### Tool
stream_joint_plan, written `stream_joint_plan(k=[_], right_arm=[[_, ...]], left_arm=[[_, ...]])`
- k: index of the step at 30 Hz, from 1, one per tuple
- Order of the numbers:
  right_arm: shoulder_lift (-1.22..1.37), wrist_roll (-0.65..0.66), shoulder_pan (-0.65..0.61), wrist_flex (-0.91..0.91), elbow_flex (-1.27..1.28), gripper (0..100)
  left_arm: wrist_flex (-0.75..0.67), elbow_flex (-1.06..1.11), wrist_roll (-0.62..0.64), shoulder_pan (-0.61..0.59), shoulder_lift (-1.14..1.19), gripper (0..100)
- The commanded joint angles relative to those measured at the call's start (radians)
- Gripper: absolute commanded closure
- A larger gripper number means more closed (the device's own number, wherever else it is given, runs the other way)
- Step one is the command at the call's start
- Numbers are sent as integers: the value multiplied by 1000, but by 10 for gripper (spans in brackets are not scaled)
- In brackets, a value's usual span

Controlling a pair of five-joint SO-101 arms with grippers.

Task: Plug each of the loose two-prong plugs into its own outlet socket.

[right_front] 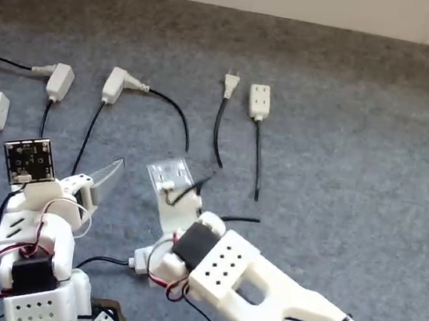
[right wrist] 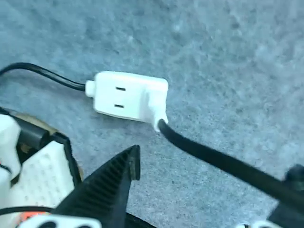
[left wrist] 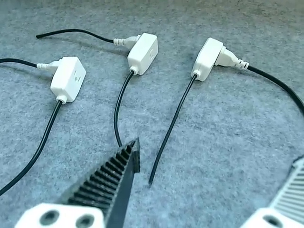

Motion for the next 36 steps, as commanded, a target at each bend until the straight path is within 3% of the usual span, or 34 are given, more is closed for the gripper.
stream_joint_plan(k=[1, 3, 7, 13, 18, 21, 23, 26, 29, 33, 36], right_arm=[[-16, 106, 110, 186, -337, 378], [-16, 233, 257, 278, -521, 378], [-5, 623, 590, 397, -789, 378], [-16, 603, 967, 371, -730, 378], [-65, 695, 997, 228, -495, 378], [-197, 698, 1029, 81, -243, 378], [-320, 698, 1029, -18, -36, 378], [-529, 700, 1033, -156, 266, 378], [-705, 730, 1030, -268, 524, 378], [-822, 746, 1030, -354, 730, 378], [-839, 743, 1030, -371, 777, 378]], left_arm=[[-11, -2, 3, 56, 4, 546], [9, -31, 3, 101, 7, 546], [187, -222, 2, 206, 82, 546], [396, -648, -209, 298, 461, 546], [652, -1038, -299, 298, 852, 546], [835, -1239, -362, 302, 1058, 547], [868, -1279, -437, 302, 1161, 582], [867, -1231, -571, 308, 1254, 694], [864, -1129, -703, 363, 1290, 726], [813, -969, -717, 487, 1256, 726], [694, -809, -712, 593, 1222, 726]])
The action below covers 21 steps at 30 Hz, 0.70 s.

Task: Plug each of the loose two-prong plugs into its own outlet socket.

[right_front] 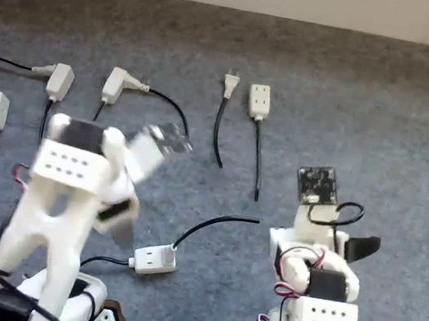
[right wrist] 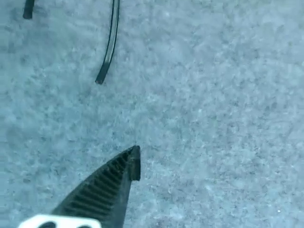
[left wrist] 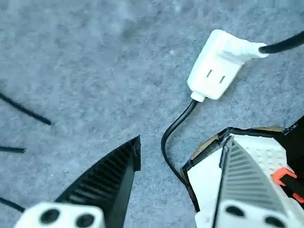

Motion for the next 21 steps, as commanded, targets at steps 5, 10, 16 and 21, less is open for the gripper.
stream_joint_plan(k=[5, 10, 16, 21], right_arm=[[-39, 9, 8, -93, 105, 378], [-39, 9, 7, -114, 137, 378], [-39, 9, -59, -110, 140, 378], [-39, 9, -65, -110, 142, 378]], left_arm=[[-370, 397, -5, 262, -50, 681], [-512, 489, -5, 302, -18, 614], [-609, 493, -5, 298, 47, 624], [-618, 489, -43, 312, 91, 865]])
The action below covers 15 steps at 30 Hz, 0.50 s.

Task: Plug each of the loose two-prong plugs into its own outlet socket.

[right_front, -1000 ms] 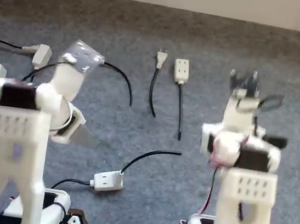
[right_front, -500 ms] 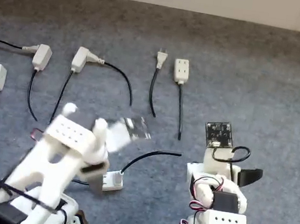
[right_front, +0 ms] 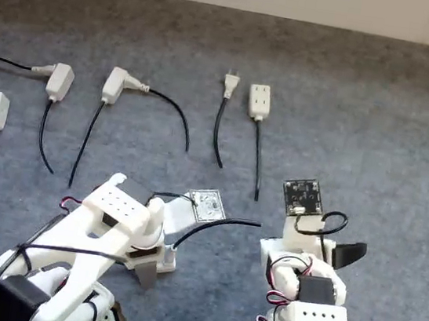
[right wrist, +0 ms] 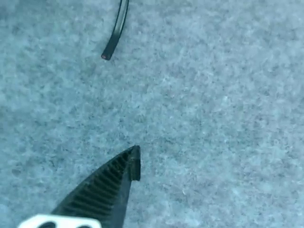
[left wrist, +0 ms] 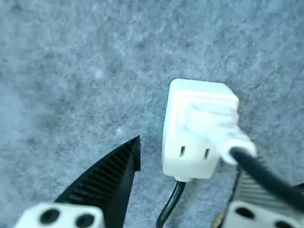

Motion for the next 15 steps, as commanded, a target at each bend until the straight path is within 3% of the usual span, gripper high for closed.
stream_joint_plan(k=[1, 3, 8, 15], right_arm=[[-12, 9, -15, -12, -7, 378], [-12, 9, -16, -12, -7, 378], [-12, 8, -16, -15, 10, 378], [-13, 8, -18, -48, 24, 378]], left_arm=[[-8, -7, -57, 24, 19, 927], [-6, -12, -61, 18, 21, 1000], [55, -87, -71, -51, 19, 996], [216, -513, -126, -308, 30, 996]])
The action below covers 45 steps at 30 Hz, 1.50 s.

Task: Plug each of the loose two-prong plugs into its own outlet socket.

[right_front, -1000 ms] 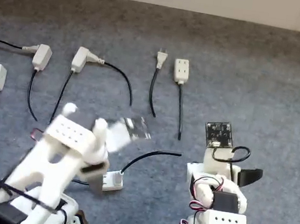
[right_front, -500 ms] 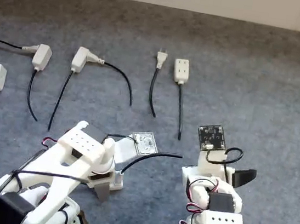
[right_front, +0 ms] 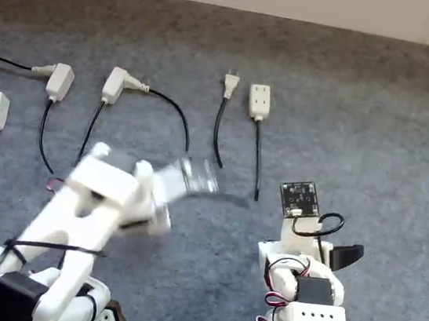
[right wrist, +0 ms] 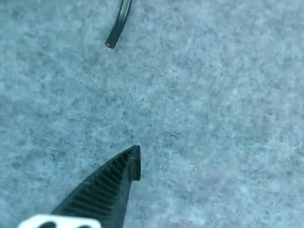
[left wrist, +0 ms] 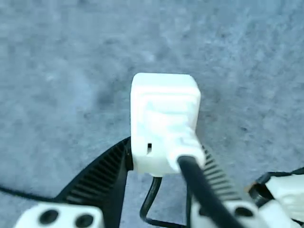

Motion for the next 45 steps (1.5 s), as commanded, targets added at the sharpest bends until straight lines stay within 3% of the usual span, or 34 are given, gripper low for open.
stream_joint_plan(k=[1, 6, 14, 23, 26, 31, 37, 41, 45], right_arm=[[-13, 8, -12, -41, -4, 378], [-13, 8, -12, -41, -4, 378], [-13, 8, -12, -41, -2, 382], [-13, 8, -12, -44, -2, 649], [-13, 9, -12, -44, -2, 661], [-13, 9, -12, -44, -2, 661], [-13, 9, -12, -44, -2, 661], [-13, 9, -12, -44, -2, 661], [-13, 9, -12, -45, -2, 661]], left_arm=[[49, -355, -12, -191, 13, 996], [48, -668, 55, -317, 197, 996], [35, -1063, 170, -266, 630, 996], [43, -1409, 235, -191, 1056, 992], [43, -1481, 255, -199, 1165, 978], [51, -1607, 330, -257, 1262, 842], [212, -1801, 328, -283, 1260, 727], [382, -1997, 327, -268, 1268, 719], [446, -2097, 328, -225, 1264, 719]])
